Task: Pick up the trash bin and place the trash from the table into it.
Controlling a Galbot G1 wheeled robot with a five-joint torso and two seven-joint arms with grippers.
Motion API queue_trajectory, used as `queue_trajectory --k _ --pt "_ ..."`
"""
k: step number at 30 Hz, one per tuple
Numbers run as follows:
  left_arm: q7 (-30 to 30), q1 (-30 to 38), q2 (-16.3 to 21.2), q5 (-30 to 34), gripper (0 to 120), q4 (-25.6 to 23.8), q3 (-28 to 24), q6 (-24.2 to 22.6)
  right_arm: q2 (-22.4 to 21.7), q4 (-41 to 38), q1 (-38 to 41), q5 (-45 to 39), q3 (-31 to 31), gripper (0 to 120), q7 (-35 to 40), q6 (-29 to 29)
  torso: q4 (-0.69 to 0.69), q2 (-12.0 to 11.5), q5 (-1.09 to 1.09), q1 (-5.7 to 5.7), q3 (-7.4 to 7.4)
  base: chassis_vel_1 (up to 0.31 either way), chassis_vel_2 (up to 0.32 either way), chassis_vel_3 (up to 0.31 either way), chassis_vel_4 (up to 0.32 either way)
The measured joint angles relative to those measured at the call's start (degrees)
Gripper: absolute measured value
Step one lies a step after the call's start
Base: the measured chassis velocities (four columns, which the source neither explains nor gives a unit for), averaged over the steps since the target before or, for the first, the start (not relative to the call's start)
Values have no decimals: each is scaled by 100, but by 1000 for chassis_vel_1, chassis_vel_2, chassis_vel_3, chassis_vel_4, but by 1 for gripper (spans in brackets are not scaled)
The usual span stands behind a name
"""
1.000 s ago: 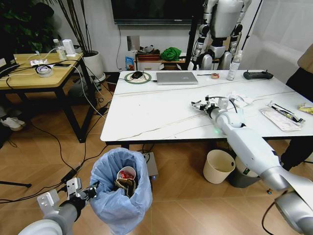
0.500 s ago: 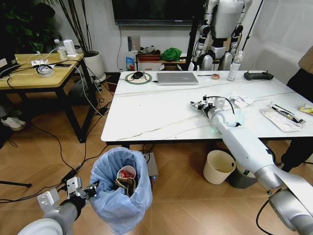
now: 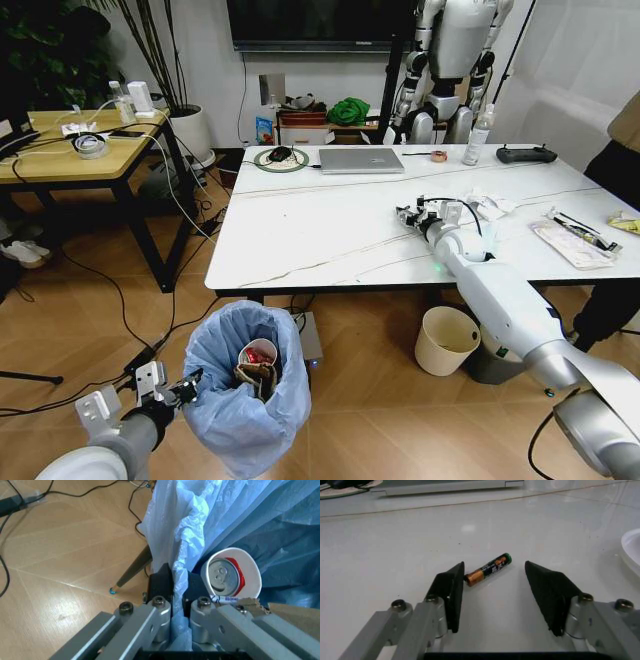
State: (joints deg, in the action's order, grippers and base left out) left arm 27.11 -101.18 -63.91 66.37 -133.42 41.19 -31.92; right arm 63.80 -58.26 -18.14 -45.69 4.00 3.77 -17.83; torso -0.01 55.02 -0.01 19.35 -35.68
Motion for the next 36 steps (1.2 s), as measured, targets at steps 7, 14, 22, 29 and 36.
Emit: queue_trajectory --k 7,14,22,29,36 --pt "2 -1 5 0 0 -4 1 0 -4 -68 -42 -26 13 20 36 -43 -2 0 1 0 0 0 0 0 0" --pt "2 -5 9 0 0 -3 6 0 -4 -59 -13 -64 31 5 31 -67 1 0 2 1 -1 0 0 0 0" --pt "2 8 20 7 0 -3 -4 0 -215 -461 -159 -351 52 5 -93 -72 3 -3 4 2 -3 0 0 0 0" --pt "9 5 54 67 0 -14 15 0 -749 -2298 -503 -1199 302 5 -258 -97 2 -4 -2 1 -2 0 0 0 0" --pt "17 -6 49 73 0 -29 16 -1 -909 -4345 -665 -1830 753 5 -298 -40 3 -2 2 2 -1 0 0 0 0"
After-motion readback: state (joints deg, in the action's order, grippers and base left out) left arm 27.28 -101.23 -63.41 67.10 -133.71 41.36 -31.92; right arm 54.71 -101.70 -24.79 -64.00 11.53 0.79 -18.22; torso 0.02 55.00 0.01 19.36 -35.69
